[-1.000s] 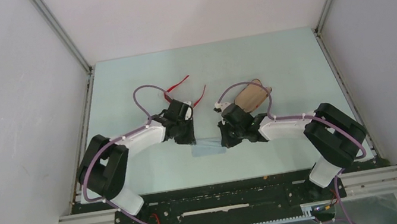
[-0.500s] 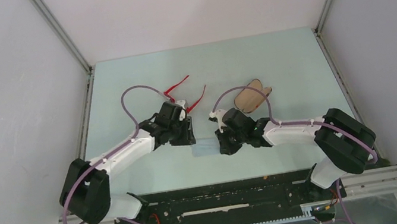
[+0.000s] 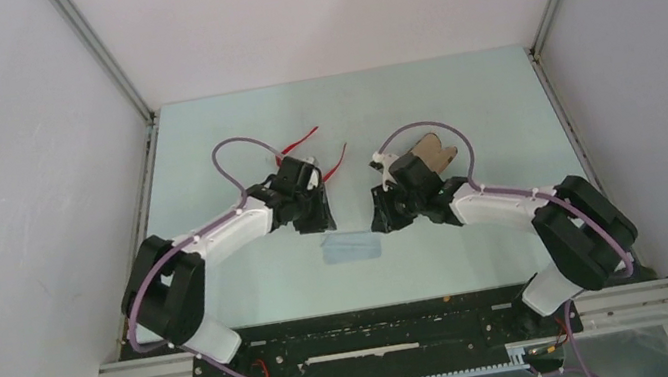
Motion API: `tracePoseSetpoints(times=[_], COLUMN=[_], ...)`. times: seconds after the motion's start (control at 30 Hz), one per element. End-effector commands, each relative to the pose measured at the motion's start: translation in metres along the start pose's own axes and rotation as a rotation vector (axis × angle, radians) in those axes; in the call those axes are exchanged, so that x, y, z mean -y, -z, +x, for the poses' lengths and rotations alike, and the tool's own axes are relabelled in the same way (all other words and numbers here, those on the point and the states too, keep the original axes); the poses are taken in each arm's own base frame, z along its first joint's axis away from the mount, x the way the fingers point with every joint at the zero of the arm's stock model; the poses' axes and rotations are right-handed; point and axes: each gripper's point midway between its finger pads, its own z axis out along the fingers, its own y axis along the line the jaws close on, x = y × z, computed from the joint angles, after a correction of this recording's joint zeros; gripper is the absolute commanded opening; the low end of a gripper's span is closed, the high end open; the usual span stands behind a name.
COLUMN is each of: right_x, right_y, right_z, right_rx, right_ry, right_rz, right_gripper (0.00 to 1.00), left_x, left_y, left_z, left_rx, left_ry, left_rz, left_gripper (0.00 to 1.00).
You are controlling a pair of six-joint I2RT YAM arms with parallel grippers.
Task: Organize the sunglasses
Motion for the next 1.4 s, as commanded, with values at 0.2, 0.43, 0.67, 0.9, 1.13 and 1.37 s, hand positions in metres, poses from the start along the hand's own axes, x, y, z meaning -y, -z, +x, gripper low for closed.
tracePoseSetpoints(times=[0.2, 0.43, 0.67, 0.9, 1.13, 1.37], right_x=[-0.028, -0.038, -0.040, -0.039, -0.038, -0.039], right_y=[-0.022, -0.035, -0.046, -0.055, -0.061, -0.067], right_z=[-0.034, -0.035, -0.032, -0.024, -0.015, -0.004], right_rx=[0.011, -0.017, -0.045, -0.075, -0.106, -0.138], right_ry=[-0.068, -0.077, -0.076, -0.076, -0.072, -0.067], right_rz=[-0.088, -0.129, -0.139, -0.134, -0.145, -0.150], right_gripper=[0.37, 0.37, 0.37, 0.37, 0.37, 0.36], left_x=[-0.012, -0.030, -0.040, -0.045, -0.048, -0.047], left_y=[-0.009, -0.017, -0.025, -0.034, -0.034, -0.035], left_z=[-0.011, -0.004, 0.002, 0.007, 0.011, 0.011], left_rx=[-0.028, -0.049, -0.066, -0.087, -0.094, -0.098], left_ry=[0.081, 0.091, 0.082, 0.083, 0.078, 0.079], left_rz=[-0.011, -0.083, -0.124, -0.139, -0.145, -0.138], left_gripper=[0.27, 0.25, 0.23, 0.22, 0.22, 0.22])
